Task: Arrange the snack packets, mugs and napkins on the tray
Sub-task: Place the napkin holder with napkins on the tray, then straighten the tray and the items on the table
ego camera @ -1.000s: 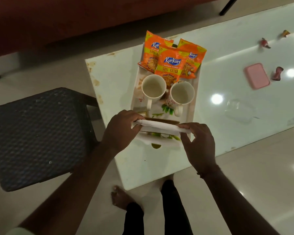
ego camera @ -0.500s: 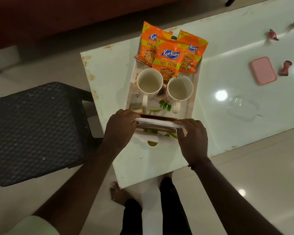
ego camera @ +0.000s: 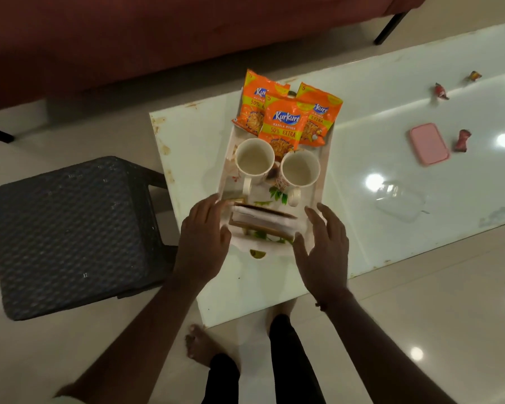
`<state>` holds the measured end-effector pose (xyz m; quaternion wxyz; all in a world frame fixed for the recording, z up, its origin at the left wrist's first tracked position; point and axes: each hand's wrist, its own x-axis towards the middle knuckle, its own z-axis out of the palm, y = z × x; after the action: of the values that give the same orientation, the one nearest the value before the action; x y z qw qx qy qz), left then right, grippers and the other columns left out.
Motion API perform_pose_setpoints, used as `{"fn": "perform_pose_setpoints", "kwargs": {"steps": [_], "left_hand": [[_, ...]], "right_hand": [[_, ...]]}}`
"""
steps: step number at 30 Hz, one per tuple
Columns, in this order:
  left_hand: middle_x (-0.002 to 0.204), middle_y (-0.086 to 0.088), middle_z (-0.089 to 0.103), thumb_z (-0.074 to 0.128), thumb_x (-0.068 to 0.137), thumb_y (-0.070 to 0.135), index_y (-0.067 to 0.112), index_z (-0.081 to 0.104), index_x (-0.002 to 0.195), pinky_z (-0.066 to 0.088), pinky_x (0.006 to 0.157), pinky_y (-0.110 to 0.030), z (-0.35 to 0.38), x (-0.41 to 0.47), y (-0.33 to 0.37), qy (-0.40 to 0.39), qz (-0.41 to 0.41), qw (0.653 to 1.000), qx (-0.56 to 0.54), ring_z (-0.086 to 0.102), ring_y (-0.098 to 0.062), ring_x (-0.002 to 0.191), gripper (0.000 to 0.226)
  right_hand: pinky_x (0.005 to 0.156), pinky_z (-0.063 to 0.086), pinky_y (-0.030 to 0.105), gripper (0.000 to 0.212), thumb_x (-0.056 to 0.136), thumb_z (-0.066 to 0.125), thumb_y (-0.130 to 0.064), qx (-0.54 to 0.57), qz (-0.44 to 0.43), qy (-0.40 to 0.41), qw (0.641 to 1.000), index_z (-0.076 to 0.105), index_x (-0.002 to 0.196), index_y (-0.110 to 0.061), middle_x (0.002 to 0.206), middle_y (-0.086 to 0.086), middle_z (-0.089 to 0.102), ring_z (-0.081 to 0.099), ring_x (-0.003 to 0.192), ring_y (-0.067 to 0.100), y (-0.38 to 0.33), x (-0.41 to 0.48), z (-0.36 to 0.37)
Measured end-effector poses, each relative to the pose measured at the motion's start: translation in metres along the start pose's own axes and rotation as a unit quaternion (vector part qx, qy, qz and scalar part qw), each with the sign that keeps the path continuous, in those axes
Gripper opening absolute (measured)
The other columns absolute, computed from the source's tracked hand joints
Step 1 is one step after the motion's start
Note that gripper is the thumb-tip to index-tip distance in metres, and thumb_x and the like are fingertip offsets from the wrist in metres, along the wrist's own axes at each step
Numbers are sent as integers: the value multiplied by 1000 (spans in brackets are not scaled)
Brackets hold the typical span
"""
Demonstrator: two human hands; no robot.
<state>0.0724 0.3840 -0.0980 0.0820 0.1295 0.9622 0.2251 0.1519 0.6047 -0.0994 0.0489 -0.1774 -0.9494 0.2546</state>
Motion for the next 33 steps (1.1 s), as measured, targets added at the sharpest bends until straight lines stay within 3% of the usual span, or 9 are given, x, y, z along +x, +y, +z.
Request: {"fn": "perform_pose_setpoints", "kwargs": {"steps": [3, 6, 10, 16, 20, 24, 28, 33], "left_hand": [[156, -5, 31, 49, 94, 36, 17, 35, 145, 27, 117, -39, -8, -15, 12, -12, 26, 999, 20, 25, -20, 147, 56], [162, -7, 18, 38, 97, 46, 15, 25, 152, 20, 120, -43, -18, -25, 29, -22, 23, 999, 42, 10, -21, 151, 64], [164, -8, 4, 35, 98, 49, 13, 15, 155, 15, 122, -43, -34, -31, 50, -20, 2, 998, 62, 0, -23, 151, 70], [164, -6, 1, 26, 97, 53, 13, 14, 155, 15, 121, -42, -33, -23, 74, -12, -41, 998, 35, -1, -22, 151, 72], [163, -2, 2, 27, 94, 55, 12, 17, 154, 15, 120, -41, -10, -14, 91, 19, -129, 991, -28, 1, -21, 151, 75], [162, -8, 13, 33, 97, 51, 9, 21, 153, 25, 118, -44, 19, -14, 111, 41, -199, 978, -52, 11, -23, 150, 71], [161, -11, 17, 39, 96, 45, 8, 22, 152, 24, 119, -47, 44, -19, 130, 118, -323, 931, -123, 15, -24, 149, 70], [164, -2, 6, 33, 91, 56, 10, 22, 153, 10, 121, -40, 74, -26, 143, 196, -508, 805, -237, 7, -15, 150, 77]], "right_hand": [[112, 27, 40, 70, 89, 66, -38, -35, -27, -19, 999, 36, 149, -18, 159, 9, 32, 29, 147, 27, -12, -4, -11], [117, 17, 40, 78, 92, 54, -49, -63, -48, -52, 995, 19, 156, -21, 165, 6, 16, 11, 153, 24, -19, -3, -25], [119, 19, 44, 80, 94, 48, -55, -85, -78, -89, 989, 10, 158, -24, 167, 3, 8, 6, 154, 23, -15, 10, -49], [122, 19, 47, 77, 96, 34, -64, -106, -98, -125, 982, 7, 158, -27, 167, -1, 0, 2, 154, 21, 5, 56, -74], [120, 21, 48, 77, 95, 34, -64, -106, -128, -146, 975, 9, 158, -26, 167, 1, 7, 7, 154, 22, 28, 101, -81], [120, 22, 48, 79, 94, 30, -66, -111, -157, -174, 966, 14, 158, -23, 166, 4, 15, 14, 153, 24, 48, 159, -86], [119, 25, 47, 75, 96, 41, -58, -117, -200, -195, 953, 21, 156, -18, 162, 7, 28, 24, 150, 27, 59, 229, -86], [116, 27, 43, 70, 97, 45, -55, -118, -221, -222, 942, 30, 153, -15, 155, 7, 39, 36, 142, 27, 51, 316, -67]]}}
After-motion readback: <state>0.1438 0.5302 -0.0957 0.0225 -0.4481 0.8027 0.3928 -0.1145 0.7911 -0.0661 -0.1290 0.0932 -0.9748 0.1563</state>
